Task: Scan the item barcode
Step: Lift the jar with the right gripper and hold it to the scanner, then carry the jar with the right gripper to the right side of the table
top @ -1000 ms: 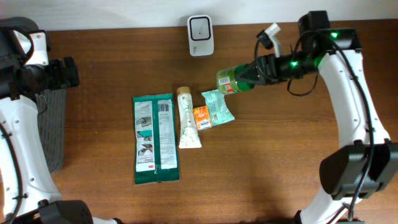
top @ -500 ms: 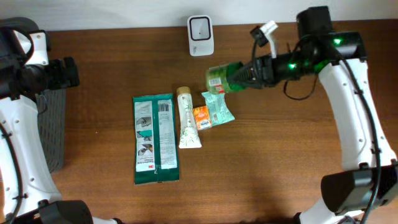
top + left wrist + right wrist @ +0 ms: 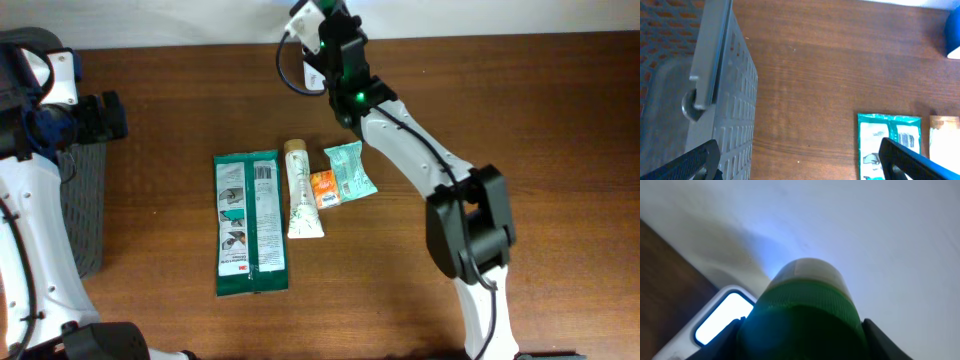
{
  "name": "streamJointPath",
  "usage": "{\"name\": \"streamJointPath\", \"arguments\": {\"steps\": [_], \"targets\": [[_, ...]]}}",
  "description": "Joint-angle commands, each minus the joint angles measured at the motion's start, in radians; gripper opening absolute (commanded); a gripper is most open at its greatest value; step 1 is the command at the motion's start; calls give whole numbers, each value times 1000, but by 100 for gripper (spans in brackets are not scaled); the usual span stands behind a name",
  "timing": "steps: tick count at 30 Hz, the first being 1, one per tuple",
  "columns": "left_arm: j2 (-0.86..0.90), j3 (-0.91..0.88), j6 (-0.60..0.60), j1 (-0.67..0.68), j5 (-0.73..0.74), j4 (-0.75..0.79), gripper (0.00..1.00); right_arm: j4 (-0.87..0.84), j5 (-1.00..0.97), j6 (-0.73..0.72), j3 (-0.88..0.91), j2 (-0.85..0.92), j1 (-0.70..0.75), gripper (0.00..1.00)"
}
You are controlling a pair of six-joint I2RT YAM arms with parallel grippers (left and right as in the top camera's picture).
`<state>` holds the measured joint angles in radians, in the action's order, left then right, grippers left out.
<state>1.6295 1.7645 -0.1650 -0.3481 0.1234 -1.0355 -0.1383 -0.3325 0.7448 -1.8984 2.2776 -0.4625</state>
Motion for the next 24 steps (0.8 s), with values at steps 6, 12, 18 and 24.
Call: {"name": "streamJointPath", "arguments": {"steps": [6,12,18,24], "targets": [[-14,5,-13,-2,0,1,99,-128,-5,369,-20,125,18,45],[-14,5,-13,-2,0,1,99,-51,-20,98,-21,-53,38,45],[-14,5,-13,-2,0,1,99,1014,243,-760,-21,-513,157,42],[-14,5,-13,-2,0,1,99,1481,437,-828,25,-496,486,41]]}}
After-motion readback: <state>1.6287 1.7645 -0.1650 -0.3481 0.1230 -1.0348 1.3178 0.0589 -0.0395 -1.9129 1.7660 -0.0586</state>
